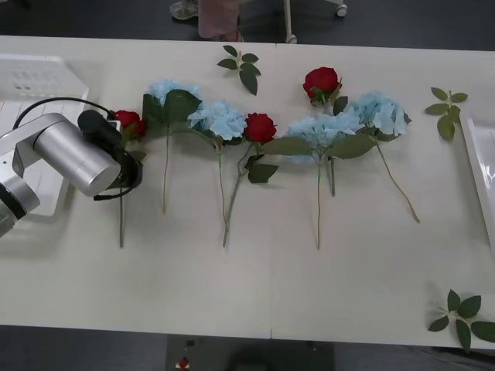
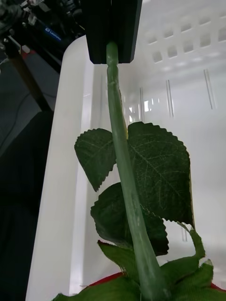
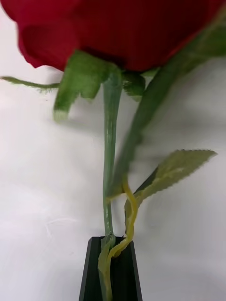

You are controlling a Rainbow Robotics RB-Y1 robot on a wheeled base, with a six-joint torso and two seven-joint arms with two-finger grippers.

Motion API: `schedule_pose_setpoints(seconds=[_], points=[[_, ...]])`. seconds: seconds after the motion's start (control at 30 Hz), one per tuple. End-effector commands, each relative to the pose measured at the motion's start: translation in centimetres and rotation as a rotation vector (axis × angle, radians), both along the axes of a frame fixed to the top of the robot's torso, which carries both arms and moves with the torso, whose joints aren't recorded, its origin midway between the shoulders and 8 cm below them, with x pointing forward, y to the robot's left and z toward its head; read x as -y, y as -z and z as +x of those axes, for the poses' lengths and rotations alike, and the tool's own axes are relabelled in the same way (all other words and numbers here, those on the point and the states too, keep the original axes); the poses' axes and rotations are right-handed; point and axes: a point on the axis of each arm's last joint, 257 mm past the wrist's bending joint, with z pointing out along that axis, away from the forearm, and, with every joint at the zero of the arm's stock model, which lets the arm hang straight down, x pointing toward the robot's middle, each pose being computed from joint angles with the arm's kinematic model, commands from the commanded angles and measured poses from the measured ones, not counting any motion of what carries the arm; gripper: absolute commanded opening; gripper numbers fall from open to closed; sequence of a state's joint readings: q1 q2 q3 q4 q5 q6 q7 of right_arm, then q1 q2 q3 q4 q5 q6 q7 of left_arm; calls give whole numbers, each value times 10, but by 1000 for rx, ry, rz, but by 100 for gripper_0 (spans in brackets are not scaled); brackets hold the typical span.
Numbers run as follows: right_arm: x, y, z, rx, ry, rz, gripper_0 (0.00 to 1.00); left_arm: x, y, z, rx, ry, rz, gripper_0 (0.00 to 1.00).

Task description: Put the red flowers into the right box and the blue flowers into the left box

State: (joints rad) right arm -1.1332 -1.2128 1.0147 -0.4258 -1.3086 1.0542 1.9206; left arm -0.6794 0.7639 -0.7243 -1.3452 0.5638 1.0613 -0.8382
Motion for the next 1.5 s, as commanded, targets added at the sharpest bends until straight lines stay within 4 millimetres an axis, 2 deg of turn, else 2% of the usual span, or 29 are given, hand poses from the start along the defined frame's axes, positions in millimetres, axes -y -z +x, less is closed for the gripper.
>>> schedule_pose_setpoints(seconds=[0.03,0.1,0.2,0.33,0.43,0.47,0.5,0.53,0.57,0.6,0.77,0.87,1.03,1.1,1.13,1.17,1.2,1.27,1.3,1.37,1.4,1.47,1.5], points=[[0,35,2,19,-2,5,0,-3,-11,8,26,18,25,0],[1,53,6,45,-8,4,0,-3,-11,8,26,24,28,0],[-1,67,9,57,-12,0,0,-2,-13,9,21,54,43,0],[-2,75,9,59,-4,1,0,-5,-24,7,1,101,28,0],[-1,74,10,57,-10,-13,0,-9,-42,2,-30,132,22,0],[-2,75,12,62,-12,-12,12,-12,-51,-2,-45,138,22,0],[-2,75,12,66,-11,-8,43,-13,-62,-5,-57,147,21,0],[-4,75,13,69,-10,-1,61,-14,-67,-6,-62,151,21,0],[-5,75,13,80,-3,15,89,-16,-76,-9,-75,159,21,0],[-7,75,14,85,-3,25,97,-18,-86,-11,-81,172,22,0],[-11,70,20,94,-20,30,97,-27,-125,-15,-90,209,1,0],[-17,59,25,94,-35,45,97,-35,-146,-15,-78,230,1,0],[-41,18,41,116,-140,117,97,-46,-182,-15,-39,268,6,0],[-60,-4,46,111,-199,166,97,-45,-198,-15,-14,295,-5,0],[-60,-4,46,111,-199,166,97,-45,-198,-15,-14,295,-5,0],[-79,-20,48,101,-262,203,97,-37,-212,-14,20,328,-38,0],[-85,-24,49,102,-282,216,97,-33,-215,-14,30,345,-54,0],[-116,-35,53,106,-368,282,97,-16,-229,-11,77,405,-115,0],[-124,-38,54,108,-395,297,97,-11,-233,-10,91,423,-130,0],[-161,-46,55,100,-507,356,97,8,-245,-10,138,492,-190,0],[-171,-47,55,96,-535,369,97,13,-249,-11,149,508,-213,0],[-206,-50,56,88,-636,412,97,37,-263,-16,199,585,-312,0],[-215,-50,58,91,-661,422,97,43,-266,-18,213,604,-340,0]])
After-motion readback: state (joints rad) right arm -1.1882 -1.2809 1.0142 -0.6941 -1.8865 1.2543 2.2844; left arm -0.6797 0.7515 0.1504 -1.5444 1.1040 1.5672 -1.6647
